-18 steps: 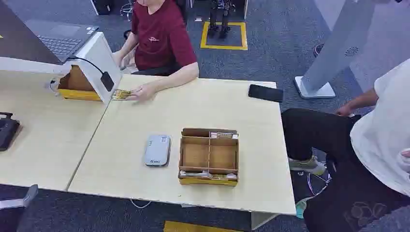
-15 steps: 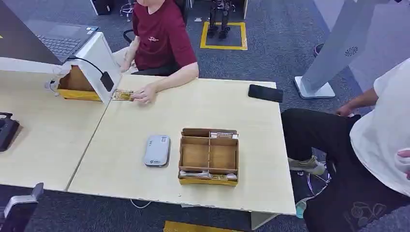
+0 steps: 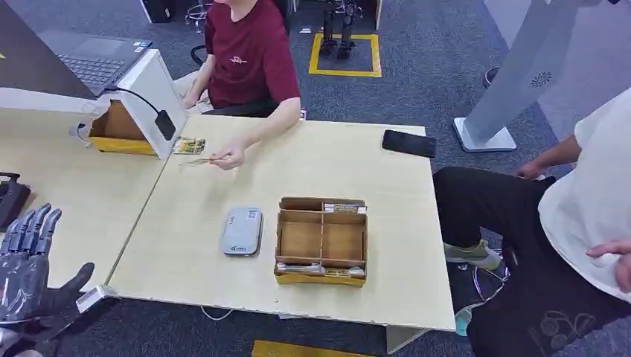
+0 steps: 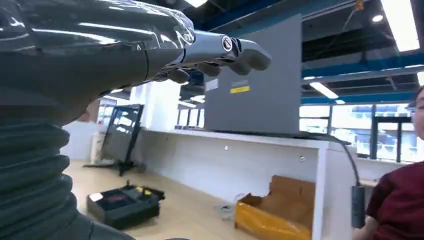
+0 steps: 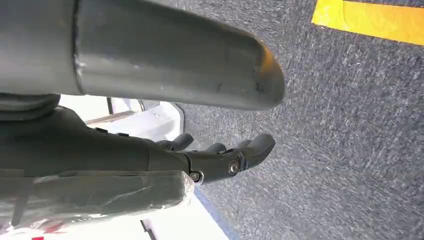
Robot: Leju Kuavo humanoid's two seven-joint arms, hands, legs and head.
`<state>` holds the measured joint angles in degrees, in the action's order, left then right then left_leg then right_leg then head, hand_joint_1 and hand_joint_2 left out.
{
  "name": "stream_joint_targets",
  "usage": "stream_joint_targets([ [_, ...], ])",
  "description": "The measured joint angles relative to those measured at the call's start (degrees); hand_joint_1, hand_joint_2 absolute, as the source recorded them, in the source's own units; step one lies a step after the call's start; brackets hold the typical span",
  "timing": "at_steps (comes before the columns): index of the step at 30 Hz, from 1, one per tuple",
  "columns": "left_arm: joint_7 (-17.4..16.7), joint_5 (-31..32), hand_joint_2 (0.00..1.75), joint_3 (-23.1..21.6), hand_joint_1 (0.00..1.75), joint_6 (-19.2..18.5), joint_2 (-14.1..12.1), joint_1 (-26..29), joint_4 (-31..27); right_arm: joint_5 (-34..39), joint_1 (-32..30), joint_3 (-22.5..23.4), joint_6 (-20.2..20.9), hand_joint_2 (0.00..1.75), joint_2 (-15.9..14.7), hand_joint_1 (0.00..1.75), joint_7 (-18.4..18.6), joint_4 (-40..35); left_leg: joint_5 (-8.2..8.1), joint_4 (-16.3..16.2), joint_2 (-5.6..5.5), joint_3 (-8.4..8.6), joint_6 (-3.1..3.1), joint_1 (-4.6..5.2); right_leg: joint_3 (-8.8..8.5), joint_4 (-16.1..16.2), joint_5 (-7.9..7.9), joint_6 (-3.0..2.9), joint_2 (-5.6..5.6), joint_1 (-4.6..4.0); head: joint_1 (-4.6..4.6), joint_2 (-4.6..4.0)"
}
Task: Pass the card to the sensor for recognition and then transmit it.
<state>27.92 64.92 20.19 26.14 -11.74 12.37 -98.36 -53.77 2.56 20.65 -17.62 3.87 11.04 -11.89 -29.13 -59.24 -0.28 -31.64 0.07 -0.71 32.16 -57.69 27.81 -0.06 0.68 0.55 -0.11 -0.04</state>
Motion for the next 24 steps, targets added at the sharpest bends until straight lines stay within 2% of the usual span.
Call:
stream_joint_targets([
  [5,-4.44,2.38,1.75,-7.85,0.00,0.83,-2.20,-4.00,2.94,-0.31,0.08,0.66,-0.05,0.00,0.09,0.00,-0.04,0.00,0.04,-0.01,0.02,-0.01,0.00,0.01,0.01,0.00,-0.06,0.04,0.04,0.01,0.00,0.00],
  [9,-7.09,3.91,1.75,-13.64,0.00,1.29,-2.97,-7.54,6.38,-0.94,0.10,1.27,-0.15,0.00,0.28,0.00,-0.20,0.00,0.07,-0.02,0.02,-0.01,0.04,0.02,0.02,0.00,-0.08,0.05,0.06,0.02,0.02,0.00],
  [24,-16.71,9.35,1.75,-36.09,0.00,2.67,-3.58,-22.13,21.90,-2.56,0.10,4.15,-0.50,0.00,0.50,0.00,-0.68,0.00,0.11,-0.03,0.03,-0.03,0.03,0.04,0.03,0.00,-0.11,0.08,0.08,0.04,0.02,0.00],
])
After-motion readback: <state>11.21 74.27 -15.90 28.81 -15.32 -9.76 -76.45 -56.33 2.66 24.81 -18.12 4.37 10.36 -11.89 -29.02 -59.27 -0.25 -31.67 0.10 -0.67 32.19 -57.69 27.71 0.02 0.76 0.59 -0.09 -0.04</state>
